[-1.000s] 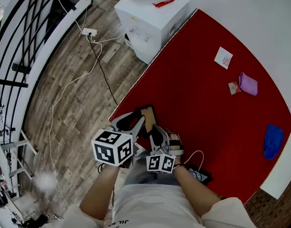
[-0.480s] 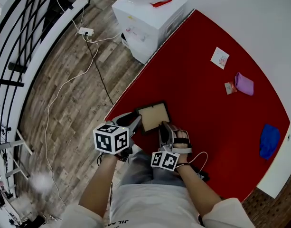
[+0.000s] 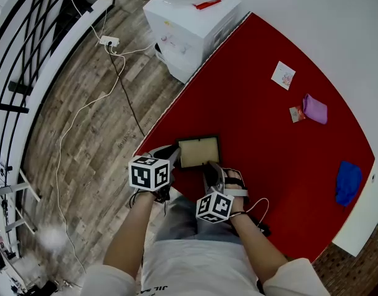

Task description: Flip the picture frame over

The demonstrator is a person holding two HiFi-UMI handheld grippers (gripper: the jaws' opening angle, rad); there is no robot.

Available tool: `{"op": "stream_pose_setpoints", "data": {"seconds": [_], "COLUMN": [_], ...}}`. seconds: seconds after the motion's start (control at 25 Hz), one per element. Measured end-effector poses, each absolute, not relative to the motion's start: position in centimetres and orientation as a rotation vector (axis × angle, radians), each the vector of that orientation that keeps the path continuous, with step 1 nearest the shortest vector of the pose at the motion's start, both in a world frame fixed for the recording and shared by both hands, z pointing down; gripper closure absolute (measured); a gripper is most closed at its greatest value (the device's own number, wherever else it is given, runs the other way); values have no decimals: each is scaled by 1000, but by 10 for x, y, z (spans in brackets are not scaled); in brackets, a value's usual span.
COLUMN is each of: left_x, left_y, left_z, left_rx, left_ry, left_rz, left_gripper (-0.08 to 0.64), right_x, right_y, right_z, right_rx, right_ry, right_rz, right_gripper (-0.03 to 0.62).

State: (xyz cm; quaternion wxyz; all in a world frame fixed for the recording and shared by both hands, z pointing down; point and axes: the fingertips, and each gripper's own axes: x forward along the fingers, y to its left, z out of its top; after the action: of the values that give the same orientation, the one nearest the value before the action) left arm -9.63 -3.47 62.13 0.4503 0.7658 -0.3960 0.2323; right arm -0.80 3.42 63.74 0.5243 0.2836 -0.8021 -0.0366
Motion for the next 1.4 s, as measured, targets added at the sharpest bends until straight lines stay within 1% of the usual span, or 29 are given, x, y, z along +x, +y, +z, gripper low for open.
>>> {"op": "stream_pose_setpoints", "data": {"seconds": [0.52, 0.68, 0.72, 0.84, 0.96, 1.0, 1.04, 1.12, 1.4], "left_x": [-96, -99, -102, -111, -115, -114, -112, -109, -102], "left_y": [-34, -36, -37, -42, -35, -28, -19, 2, 34], "left_z": [639, 637, 634, 610, 574, 563, 552, 534, 490], "left_rx": [1913, 1909, 1915, 1950, 2020, 2041, 2056, 2060, 2017], "left_ry": [-1076, -1103, -1123, -1206, -1310, -1340, -1363, -1394, -1483], "left_rz": [694, 673, 671, 657, 677, 686, 689, 676, 565], "left_gripper": [515, 516, 528, 528, 539, 554, 554, 554, 554], "right_x": [-11, -7, -6, -1, 7, 10, 12, 14, 16], "right_y": [38, 33, 30, 23, 19, 19, 20, 25, 38], "right_z": [640, 627, 620, 597, 569, 560, 551, 535, 494], "right_rx": [603, 664, 693, 811, 968, 1020, 1065, 1115, 1256], "right_ry": [-2017, -2074, -2084, -2134, -2180, -2188, -2196, -2208, -2190], "right_rz": [145, 223, 230, 318, 497, 546, 585, 637, 737], "right_gripper": [491, 491, 491, 492, 499, 530, 566, 587, 588]}}
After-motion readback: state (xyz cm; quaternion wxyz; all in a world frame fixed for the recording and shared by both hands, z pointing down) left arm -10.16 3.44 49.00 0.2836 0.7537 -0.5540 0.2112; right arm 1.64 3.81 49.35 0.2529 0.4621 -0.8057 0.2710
